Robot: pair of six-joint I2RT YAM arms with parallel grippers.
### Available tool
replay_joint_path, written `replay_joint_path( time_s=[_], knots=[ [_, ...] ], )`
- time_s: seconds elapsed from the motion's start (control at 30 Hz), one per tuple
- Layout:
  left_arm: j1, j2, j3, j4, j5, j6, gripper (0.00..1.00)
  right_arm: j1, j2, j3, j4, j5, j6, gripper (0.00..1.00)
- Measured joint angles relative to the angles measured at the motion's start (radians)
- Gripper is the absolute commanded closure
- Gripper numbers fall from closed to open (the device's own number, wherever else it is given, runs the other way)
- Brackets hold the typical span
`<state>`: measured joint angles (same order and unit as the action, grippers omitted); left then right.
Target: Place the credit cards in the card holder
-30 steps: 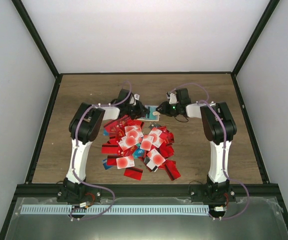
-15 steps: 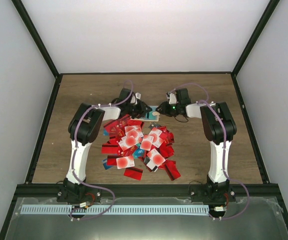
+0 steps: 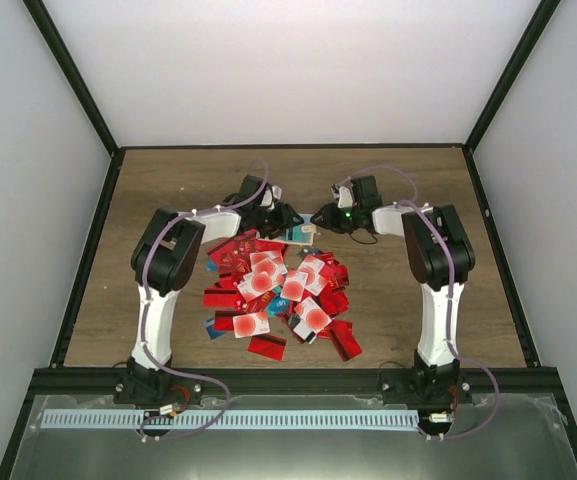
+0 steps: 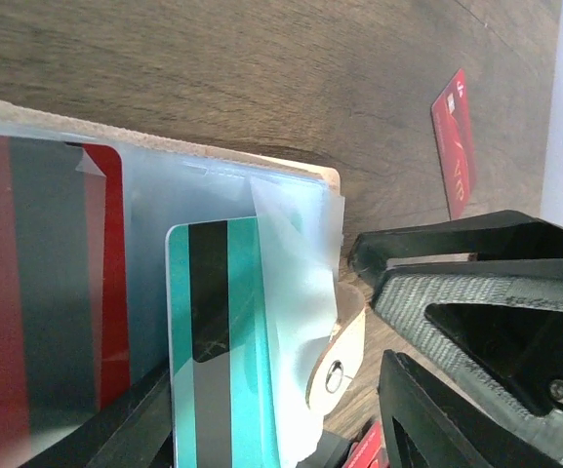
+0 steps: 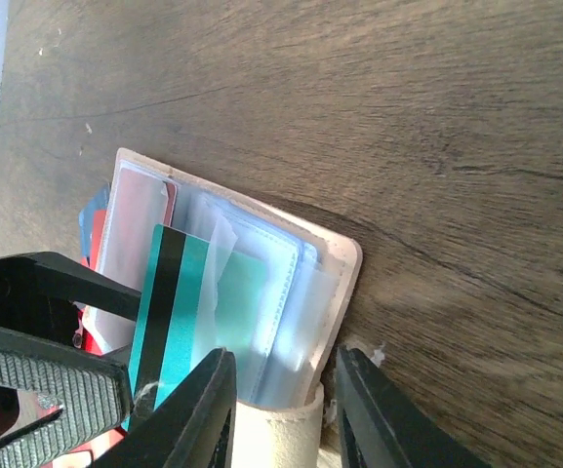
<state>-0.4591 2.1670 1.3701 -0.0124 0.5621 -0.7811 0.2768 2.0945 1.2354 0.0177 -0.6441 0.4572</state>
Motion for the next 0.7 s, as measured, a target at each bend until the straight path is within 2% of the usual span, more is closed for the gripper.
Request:
replay_joint_path(
  time_s=[0.17,0.33,0.7],
  knots=[
    [-0.003,-0.018,0.006,-0.057,-0.019,0.031,0.36,-0.004,-0.021,0.003,-0.019,0.000,-0.009,0.68],
    [-0.014,-0.010,0.081,-0.159,-0.060,0.074,0.31,-0.006,-0.040,0.016,-0.034,0.000,-0.014,0.68],
    [-0.044,0.053,0.205,-0.248,-0.113,0.098,0.30,-0.006,-0.100,0.016,-0.043,0.001,-0.021,0.68]
  ],
)
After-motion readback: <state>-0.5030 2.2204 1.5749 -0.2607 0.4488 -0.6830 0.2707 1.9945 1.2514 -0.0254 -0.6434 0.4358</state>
